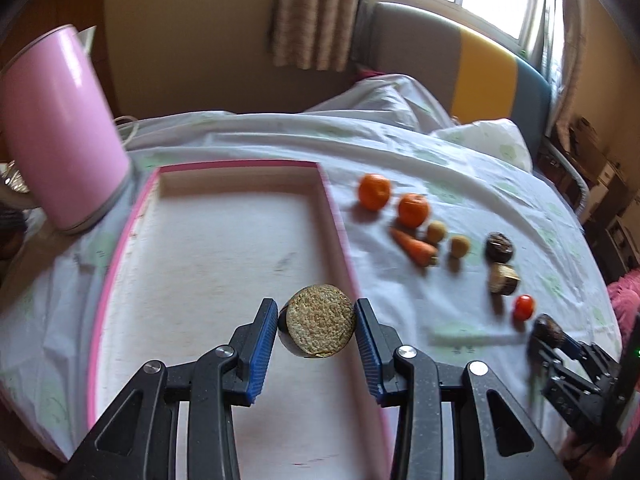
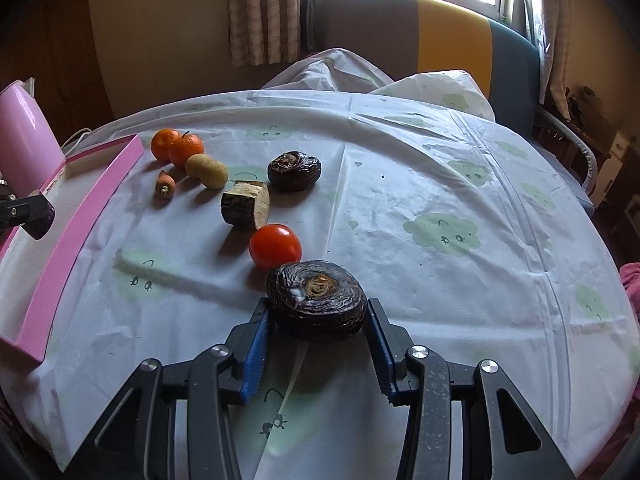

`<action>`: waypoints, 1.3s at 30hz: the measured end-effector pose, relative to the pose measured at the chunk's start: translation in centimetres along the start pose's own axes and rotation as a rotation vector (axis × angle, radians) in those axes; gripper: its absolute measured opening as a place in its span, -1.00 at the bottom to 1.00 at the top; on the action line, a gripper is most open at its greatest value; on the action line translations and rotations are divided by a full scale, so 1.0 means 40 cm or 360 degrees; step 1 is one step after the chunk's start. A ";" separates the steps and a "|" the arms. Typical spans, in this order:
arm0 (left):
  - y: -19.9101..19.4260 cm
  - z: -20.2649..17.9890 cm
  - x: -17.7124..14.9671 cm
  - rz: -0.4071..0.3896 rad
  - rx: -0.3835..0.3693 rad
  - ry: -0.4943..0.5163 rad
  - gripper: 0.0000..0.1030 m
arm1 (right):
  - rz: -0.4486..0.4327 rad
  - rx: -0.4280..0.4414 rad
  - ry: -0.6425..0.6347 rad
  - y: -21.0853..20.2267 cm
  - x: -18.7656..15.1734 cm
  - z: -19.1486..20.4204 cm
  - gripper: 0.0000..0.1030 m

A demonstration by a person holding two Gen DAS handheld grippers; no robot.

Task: Organize fruits
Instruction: 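Lower yam slice into pink tray with left gripper while right gripper places dark fruit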

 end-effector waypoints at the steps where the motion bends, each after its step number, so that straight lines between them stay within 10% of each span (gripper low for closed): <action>1: 0.006 0.023 -0.001 0.0002 0.0029 -0.0022 -0.23 | 0.0001 0.0002 -0.0008 -0.002 -0.001 0.005 -0.11; 15: 0.024 0.126 -0.036 0.0013 0.0128 -0.0144 -0.22 | 0.0032 0.0034 -0.0109 -0.006 -0.007 0.085 -0.11; 39: -0.059 0.143 -0.054 -0.0079 0.0037 -0.0183 -0.10 | -0.0020 0.0572 -0.0340 -0.041 0.143 0.439 -0.11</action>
Point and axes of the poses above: each gripper's, at about its wrist camera, not at the fingertips, and y roughly the way its jaws point, z to its left, x to its top, the point moved 3 cm from there along y, roughly the way its jaws point, and after that the axes turned 1 degree about x, right-handed, at the moved point
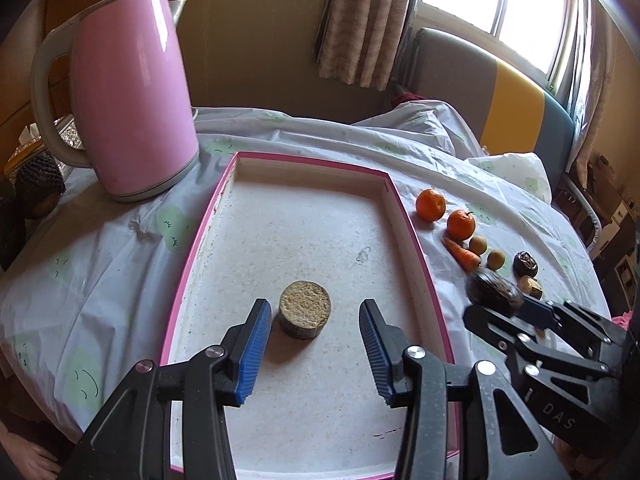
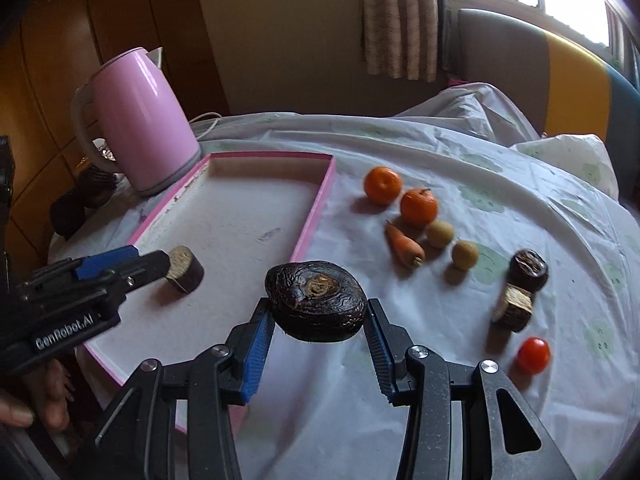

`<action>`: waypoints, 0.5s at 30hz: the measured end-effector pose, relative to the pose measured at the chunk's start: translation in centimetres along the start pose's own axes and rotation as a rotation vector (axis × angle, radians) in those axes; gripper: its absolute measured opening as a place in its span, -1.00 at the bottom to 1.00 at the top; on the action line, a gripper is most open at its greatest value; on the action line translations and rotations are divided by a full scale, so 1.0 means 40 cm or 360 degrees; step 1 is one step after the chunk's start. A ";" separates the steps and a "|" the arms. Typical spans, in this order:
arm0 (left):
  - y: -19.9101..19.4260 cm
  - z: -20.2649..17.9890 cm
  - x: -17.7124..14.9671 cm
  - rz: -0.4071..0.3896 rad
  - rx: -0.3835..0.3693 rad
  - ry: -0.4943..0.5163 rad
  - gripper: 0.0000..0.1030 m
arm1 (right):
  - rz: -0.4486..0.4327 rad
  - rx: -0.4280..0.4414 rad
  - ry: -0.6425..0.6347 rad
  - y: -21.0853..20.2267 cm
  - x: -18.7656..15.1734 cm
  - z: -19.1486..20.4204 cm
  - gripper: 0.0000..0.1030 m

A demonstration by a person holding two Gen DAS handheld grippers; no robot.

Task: Organize fruits
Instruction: 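Lower yam slice into pink tray with left gripper while right gripper places dark fruit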

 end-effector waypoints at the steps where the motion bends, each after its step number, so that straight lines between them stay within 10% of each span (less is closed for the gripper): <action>1: -0.001 0.008 -0.001 0.0000 -0.0005 -0.0015 -0.10 | 0.0001 0.0010 -0.0022 0.007 0.012 0.016 -0.11; 15: 0.008 0.066 -0.012 0.0054 0.0002 -0.0096 -0.13 | 0.0077 0.0092 0.0015 0.083 0.045 0.090 0.04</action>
Point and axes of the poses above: each gripper's, at about its wrist camera, not at the fingertips, and y roughly the way its jaws point, z to its left, x to its top, the point moved 3 cm from there along y, roughly the way its jaws point, and after that the axes turned 1 degree about x, right-handed, at the moved point
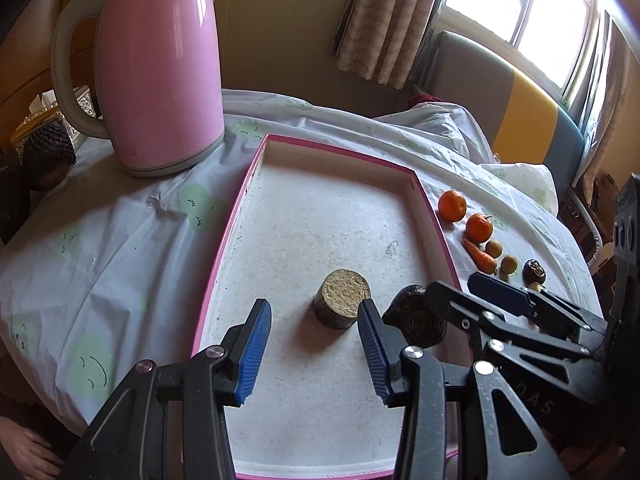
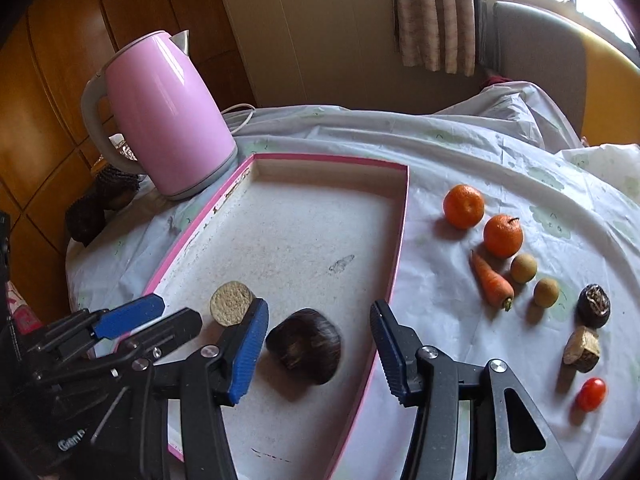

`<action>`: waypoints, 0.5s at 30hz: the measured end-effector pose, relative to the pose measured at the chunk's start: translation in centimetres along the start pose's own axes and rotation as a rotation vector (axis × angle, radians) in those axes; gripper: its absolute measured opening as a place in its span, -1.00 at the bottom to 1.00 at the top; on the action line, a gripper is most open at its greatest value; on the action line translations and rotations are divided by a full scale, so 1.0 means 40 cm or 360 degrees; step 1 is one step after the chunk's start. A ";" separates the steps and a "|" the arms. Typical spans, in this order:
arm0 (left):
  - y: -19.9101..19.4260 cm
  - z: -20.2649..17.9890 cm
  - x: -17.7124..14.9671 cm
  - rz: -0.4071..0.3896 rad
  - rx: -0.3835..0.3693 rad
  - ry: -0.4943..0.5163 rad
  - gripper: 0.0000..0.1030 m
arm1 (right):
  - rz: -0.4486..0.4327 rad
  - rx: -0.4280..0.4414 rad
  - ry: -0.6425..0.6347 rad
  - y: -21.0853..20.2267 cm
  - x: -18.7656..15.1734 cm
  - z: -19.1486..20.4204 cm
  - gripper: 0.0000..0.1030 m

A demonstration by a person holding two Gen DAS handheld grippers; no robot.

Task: Organize fruits
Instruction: 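Lower yam slice into pink tray with left gripper while right gripper places dark fruit, then grasp a mandarin with the left gripper while the right gripper moves to the carrot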

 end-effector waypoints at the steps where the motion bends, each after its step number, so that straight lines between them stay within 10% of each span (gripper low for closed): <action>1: 0.001 -0.003 -0.001 0.0001 0.0004 0.0007 -0.13 | 0.0000 -0.0013 0.0003 0.001 -0.005 -0.005 0.04; 15: -0.011 -0.087 0.021 -0.0047 -0.0047 0.0159 -0.13 | -0.0096 -0.0172 0.0248 -0.074 -0.061 -0.149 0.04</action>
Point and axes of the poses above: each gripper's, at about its wrist camera, not at the fingertips, and y roughly the way its jaws point, z to its left, x to its top, the point moved 3 cm from there along y, roughly the way its jaws point, and after that the axes turned 1 degree about x, right-handed, at the moved point
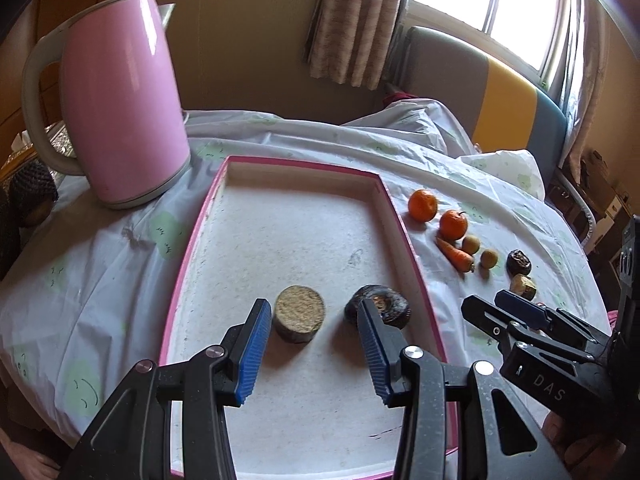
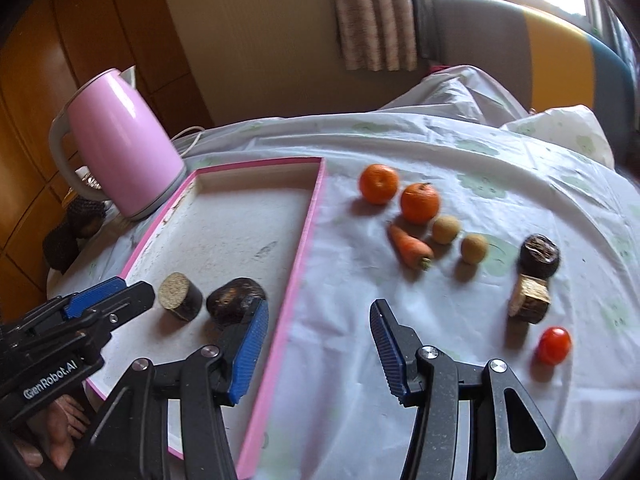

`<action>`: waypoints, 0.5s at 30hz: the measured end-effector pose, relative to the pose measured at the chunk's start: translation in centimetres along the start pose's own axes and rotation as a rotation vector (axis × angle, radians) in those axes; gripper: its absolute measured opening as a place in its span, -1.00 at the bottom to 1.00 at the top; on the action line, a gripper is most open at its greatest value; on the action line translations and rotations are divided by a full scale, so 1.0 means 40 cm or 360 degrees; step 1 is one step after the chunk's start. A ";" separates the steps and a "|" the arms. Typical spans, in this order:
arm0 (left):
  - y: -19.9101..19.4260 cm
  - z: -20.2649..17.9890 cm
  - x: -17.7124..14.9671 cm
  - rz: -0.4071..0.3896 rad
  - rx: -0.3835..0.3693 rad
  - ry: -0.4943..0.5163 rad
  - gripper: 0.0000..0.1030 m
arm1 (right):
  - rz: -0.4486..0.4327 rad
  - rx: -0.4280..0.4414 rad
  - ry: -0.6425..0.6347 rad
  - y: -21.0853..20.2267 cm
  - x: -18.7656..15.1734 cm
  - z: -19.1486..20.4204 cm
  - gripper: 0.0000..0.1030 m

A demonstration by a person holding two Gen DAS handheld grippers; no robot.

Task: Organize fruits
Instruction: 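Grasp a mandarin with the left gripper while the right gripper moves to the carrot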

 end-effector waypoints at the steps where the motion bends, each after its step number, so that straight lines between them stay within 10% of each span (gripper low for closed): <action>1: 0.001 -0.008 0.002 0.0000 -0.0007 0.0010 -0.13 | -0.0003 -0.0014 0.0018 -0.003 -0.002 -0.015 0.04; 15: 0.020 -0.101 0.007 0.0021 -0.0082 0.0122 -0.13 | -0.0011 -0.0101 0.0092 0.002 0.012 -0.133 -0.35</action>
Point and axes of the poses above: each gripper's, at about its wrist camera, not at the fingertips, and y roughly the way its jaws point, z to its left, x to its top, the point moved 3 cm from there along y, roughly the way its jaws point, and after that the axes turned 1 degree about x, right-handed, at the moved point
